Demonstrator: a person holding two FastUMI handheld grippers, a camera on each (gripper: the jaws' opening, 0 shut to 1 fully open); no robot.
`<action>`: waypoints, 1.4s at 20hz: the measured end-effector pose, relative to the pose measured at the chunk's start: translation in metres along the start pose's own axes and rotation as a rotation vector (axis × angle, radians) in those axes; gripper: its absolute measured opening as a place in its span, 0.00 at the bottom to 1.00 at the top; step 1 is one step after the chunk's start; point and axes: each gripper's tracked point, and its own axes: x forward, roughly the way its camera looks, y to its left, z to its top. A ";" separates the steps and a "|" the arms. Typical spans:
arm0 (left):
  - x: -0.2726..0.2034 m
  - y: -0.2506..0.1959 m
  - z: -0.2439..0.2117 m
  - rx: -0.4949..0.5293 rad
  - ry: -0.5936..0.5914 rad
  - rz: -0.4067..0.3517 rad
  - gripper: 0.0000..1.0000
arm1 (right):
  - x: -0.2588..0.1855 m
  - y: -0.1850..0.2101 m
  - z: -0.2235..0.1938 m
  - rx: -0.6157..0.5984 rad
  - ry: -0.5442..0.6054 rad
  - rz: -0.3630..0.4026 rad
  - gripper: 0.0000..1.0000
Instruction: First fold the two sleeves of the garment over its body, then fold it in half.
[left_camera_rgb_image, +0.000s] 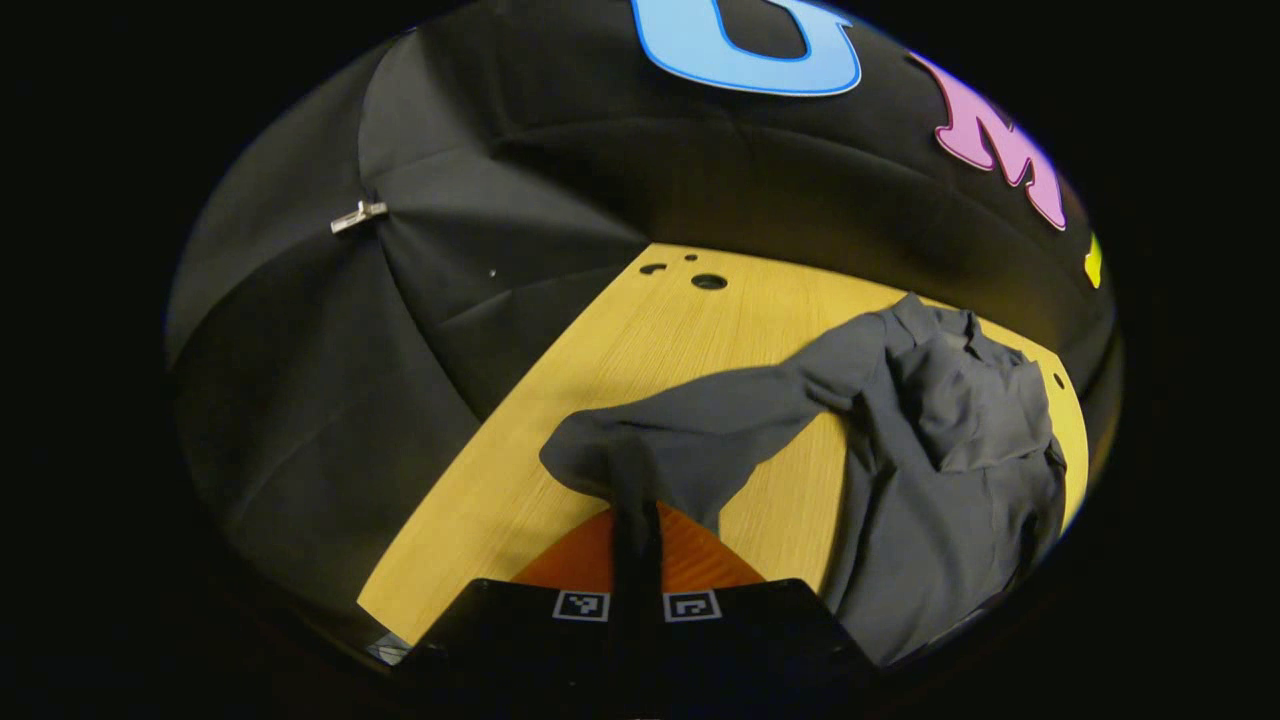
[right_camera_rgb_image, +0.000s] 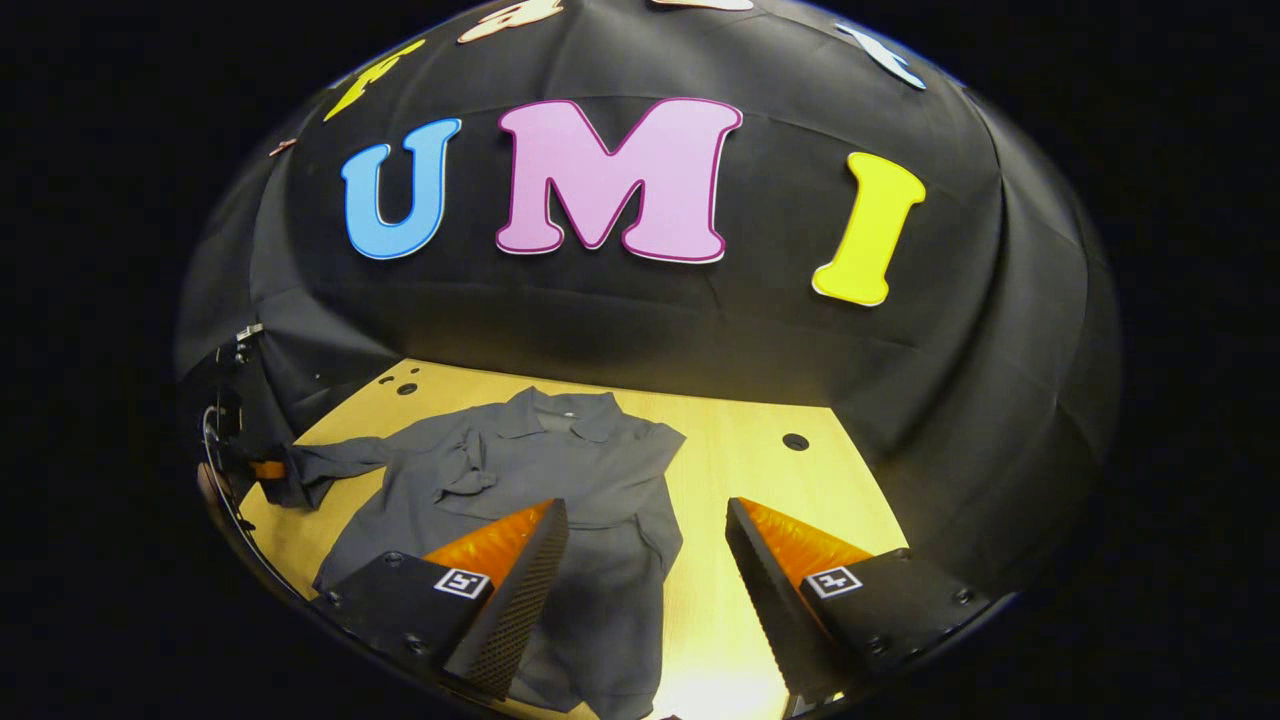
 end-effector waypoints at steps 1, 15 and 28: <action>-0.001 -0.007 0.016 -0.005 -0.018 -0.013 0.05 | 0.001 -0.004 0.000 0.005 -0.004 -0.004 0.98; -0.025 -0.260 0.166 0.026 -0.178 -0.352 0.05 | 0.010 -0.071 -0.025 0.088 0.024 -0.063 0.98; -0.024 -0.487 0.124 0.192 -0.074 -0.630 0.05 | 0.001 -0.132 -0.060 0.180 0.082 -0.150 0.98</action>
